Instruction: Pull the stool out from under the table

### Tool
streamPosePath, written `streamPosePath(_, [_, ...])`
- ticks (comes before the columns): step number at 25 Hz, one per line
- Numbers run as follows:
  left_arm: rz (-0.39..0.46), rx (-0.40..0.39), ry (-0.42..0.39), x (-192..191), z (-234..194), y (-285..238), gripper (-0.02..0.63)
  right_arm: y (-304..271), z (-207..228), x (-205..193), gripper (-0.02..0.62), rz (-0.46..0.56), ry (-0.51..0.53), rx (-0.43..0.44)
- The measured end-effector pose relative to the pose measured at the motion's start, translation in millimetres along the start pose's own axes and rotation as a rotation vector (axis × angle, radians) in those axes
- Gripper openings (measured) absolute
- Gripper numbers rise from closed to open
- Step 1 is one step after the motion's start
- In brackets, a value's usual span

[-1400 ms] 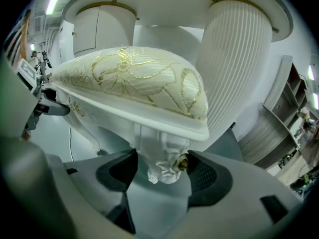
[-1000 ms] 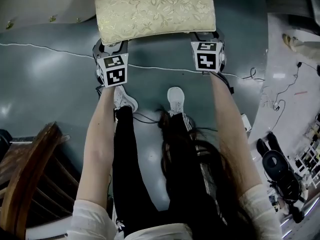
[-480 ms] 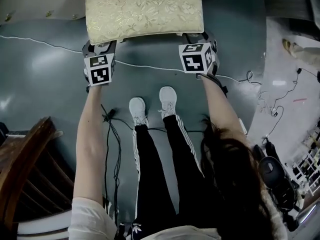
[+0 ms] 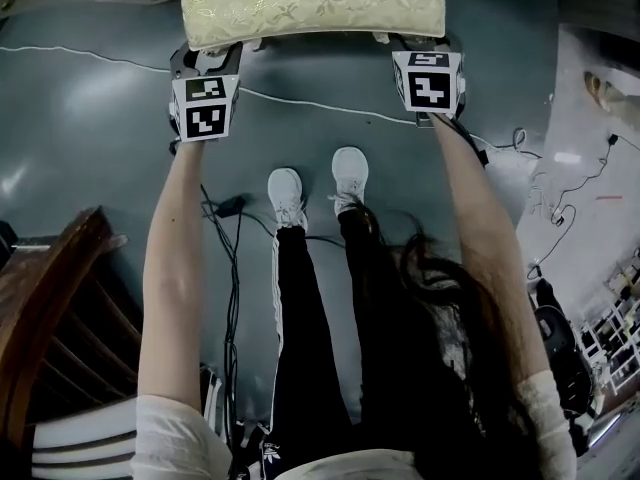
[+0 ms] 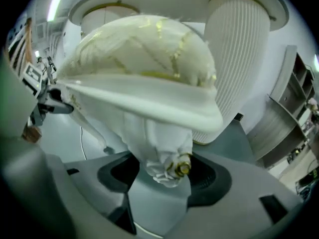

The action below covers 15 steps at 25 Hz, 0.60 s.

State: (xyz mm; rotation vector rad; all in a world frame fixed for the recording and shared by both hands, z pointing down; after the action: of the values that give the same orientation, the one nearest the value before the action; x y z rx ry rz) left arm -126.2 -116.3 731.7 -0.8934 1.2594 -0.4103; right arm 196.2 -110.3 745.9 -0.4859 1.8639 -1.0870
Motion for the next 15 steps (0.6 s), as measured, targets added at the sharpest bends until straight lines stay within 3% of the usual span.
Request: streamPosePath(15, [-0.048,0.011,0.023,-1.7,-0.2,-1.2,0.27,-5.1,-0.3,-2.1,0.272,-0.093,-0.002,0.003])
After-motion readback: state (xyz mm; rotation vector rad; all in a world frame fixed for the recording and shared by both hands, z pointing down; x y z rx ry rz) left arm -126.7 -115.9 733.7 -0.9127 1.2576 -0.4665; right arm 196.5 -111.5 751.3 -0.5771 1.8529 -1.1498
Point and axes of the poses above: the fingertips, and each gripper's own axes: y backward along the fingers, z to its right, x out of its top, the point moved 2 cm from there along y, backward along the fingers, and after that the axes turned 12 degrees about y, right-handed, at the moved point
